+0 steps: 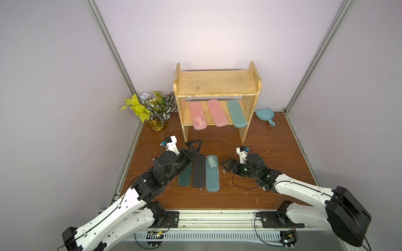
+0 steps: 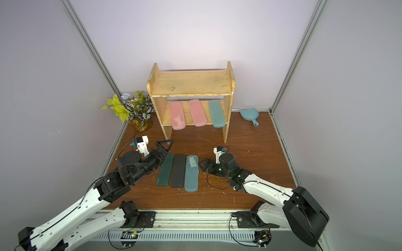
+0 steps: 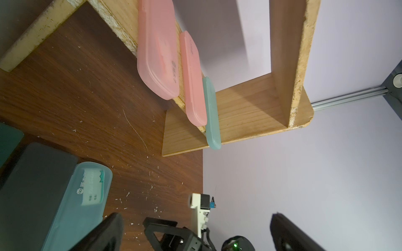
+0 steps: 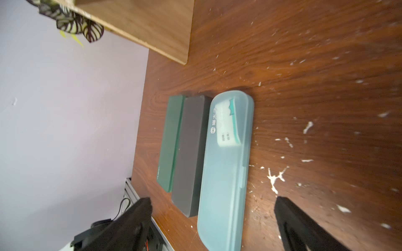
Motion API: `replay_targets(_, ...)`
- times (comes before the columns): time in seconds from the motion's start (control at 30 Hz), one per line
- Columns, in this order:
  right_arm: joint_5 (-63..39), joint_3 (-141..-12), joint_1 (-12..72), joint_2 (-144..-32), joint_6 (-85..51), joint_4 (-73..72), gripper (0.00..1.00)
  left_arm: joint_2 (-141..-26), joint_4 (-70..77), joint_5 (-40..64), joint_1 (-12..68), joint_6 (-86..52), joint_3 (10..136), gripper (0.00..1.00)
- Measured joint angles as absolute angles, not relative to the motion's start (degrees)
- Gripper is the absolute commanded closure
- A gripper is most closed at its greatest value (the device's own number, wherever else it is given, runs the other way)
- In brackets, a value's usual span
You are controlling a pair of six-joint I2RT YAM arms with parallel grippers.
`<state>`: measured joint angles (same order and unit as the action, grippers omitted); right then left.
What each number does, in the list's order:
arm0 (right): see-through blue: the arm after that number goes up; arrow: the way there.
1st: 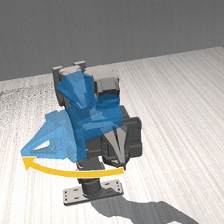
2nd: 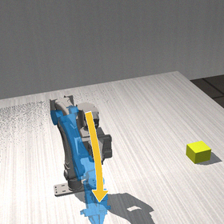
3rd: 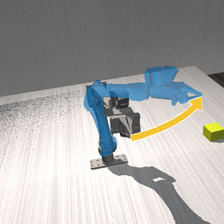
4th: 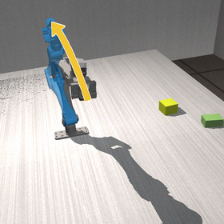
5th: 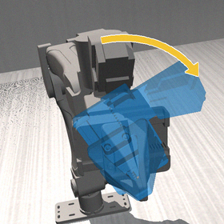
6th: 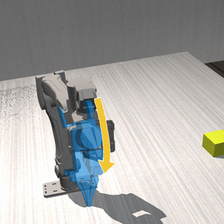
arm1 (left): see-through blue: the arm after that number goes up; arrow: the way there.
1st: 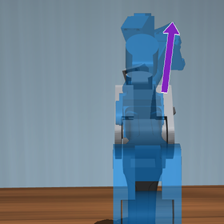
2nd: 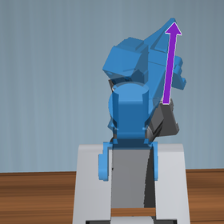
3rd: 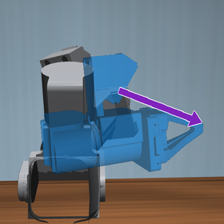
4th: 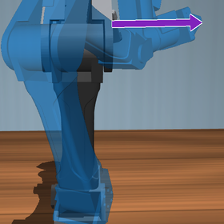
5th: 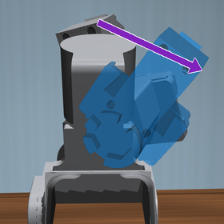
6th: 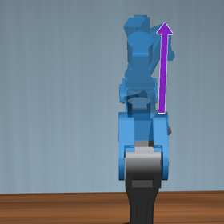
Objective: Remove the pencil cases from the shelf
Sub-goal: Place the pencil case at the center of the board, then pick up the pencil case from the shelf.
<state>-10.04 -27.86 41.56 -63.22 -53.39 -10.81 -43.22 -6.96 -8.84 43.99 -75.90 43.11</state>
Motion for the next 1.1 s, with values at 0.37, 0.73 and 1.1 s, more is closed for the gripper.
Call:
replay_targets(0.37, -8.21, -36.14, 36.95, -47.53, -42.19, 8.01, 0.01, -53.54, 5.89, 2.04, 30.87, -73.91, 40.36, 0.01)
replay_targets(0.73, -7.70, -34.94, 36.88, -42.59, -41.60, 8.73, 0.08, -64.36, 19.38, 13.21, 21.52, -74.63, 39.22, 0.07)
replay_targets(1.1, -5.10, -34.65, 36.71, -40.27, -43.05, 8.38, 0.08, -74.70, 25.15, 16.64, 20.10, -74.96, 42.68, 0.24)
